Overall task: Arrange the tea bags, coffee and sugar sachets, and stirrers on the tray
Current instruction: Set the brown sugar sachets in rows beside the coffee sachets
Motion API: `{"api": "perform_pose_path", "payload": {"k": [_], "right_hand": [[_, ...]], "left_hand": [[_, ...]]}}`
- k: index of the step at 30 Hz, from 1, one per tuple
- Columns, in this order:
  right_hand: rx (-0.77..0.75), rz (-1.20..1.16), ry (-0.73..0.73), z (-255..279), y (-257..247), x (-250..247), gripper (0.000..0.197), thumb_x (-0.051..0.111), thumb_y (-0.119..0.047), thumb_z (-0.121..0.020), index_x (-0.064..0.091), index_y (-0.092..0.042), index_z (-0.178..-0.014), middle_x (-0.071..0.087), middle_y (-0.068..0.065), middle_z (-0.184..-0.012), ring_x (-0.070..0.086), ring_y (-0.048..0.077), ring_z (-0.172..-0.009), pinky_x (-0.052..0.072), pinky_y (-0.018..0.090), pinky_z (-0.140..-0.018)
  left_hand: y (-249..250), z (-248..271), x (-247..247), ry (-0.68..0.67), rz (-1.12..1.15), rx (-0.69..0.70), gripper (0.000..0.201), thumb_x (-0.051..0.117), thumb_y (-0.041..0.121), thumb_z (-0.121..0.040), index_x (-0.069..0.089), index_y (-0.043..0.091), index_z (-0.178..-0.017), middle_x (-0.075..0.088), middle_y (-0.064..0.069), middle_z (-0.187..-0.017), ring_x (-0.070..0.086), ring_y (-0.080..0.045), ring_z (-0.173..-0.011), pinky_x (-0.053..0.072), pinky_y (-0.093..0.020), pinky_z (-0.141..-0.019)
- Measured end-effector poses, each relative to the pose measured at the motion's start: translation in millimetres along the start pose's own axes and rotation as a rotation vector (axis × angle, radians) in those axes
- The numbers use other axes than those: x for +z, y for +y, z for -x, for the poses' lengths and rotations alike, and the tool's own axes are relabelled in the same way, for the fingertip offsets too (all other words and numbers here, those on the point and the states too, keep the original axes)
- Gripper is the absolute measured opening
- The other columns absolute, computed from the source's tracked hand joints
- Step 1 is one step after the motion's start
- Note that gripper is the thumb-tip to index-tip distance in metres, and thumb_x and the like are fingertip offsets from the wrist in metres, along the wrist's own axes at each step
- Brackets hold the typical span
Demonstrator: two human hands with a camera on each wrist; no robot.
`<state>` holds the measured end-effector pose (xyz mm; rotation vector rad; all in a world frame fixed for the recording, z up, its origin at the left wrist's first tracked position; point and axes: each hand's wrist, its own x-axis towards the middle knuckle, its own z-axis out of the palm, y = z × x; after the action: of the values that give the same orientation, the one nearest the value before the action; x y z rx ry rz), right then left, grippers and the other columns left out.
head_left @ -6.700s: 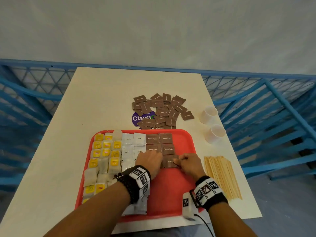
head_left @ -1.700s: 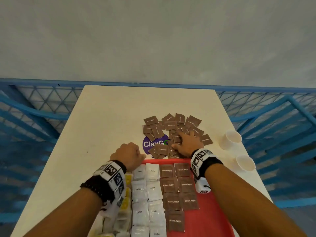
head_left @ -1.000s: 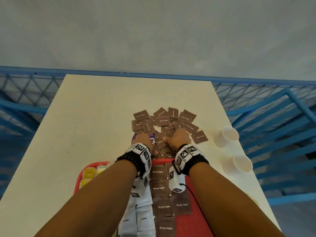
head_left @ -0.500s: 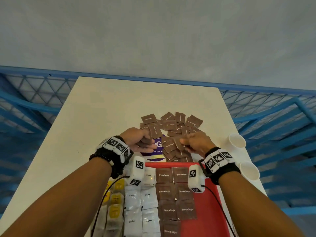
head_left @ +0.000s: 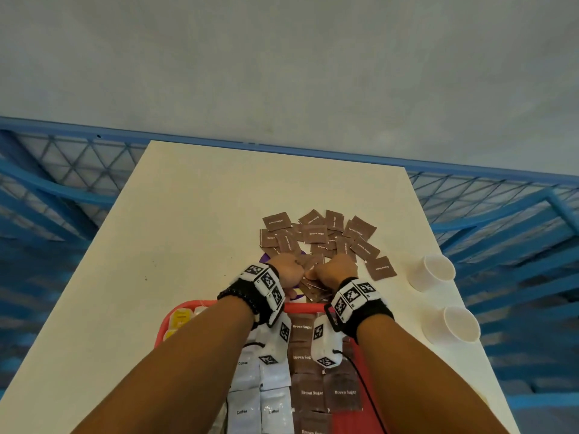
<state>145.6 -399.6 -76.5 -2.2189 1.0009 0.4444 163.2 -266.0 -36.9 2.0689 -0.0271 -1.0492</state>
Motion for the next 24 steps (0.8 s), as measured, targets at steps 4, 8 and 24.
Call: {"api": "perform_pose_path", "payload": {"k": [4, 8, 24], "right_hand": [[-0.074, 0.007, 0.025, 3.8, -2.3, 3.2, 0.025, 0.073, -0.024, -0.082, 0.056, -0.009, -0.072, 0.063, 0.009, -0.084, 0.060, 0.023, -0.074, 0.042, 0.023, -0.050], [-0.185, 0.005, 0.049, 12.6, -8.7, 3.2, 0.025, 0.069, -0.012, -0.076, 0.052, -0.012, -0.058, 0.062, 0.010, -0.071, 0.055, 0.023, -0.060, 0.045, 0.027, -0.053], [-0.293, -0.875, -0.049, 95.4, 8.5, -96.7, 0.027, 0.079, -0.006, -0.081, 0.060, -0.004, -0.100, 0.075, 0.019, -0.096, 0.074, 0.024, -0.073, 0.057, 0.031, -0.055]], "left_hand": [[-3.2, -1.5, 4.3, 0.026, -0.022, 0.020, 0.018, 0.044, 0.008, -0.100, 0.059, 0.001, -0.107, 0.066, -0.026, -0.121, 0.059, -0.022, -0.060, 0.055, -0.030, -0.055], [-5.1, 1.9, 4.7, -0.009, -0.007, -0.040, 0.020, 0.042, 0.008, -0.101, 0.053, 0.007, -0.084, 0.068, -0.025, -0.109, 0.060, -0.023, -0.060, 0.059, -0.038, -0.068], [-13.9, 80.4, -46.9, 0.033, 0.681, 0.075, 0.021, 0.055, 0.022, -0.099, 0.066, 0.005, -0.108, 0.058, -0.004, -0.073, 0.059, -0.019, -0.063, 0.053, -0.033, -0.063]]}}
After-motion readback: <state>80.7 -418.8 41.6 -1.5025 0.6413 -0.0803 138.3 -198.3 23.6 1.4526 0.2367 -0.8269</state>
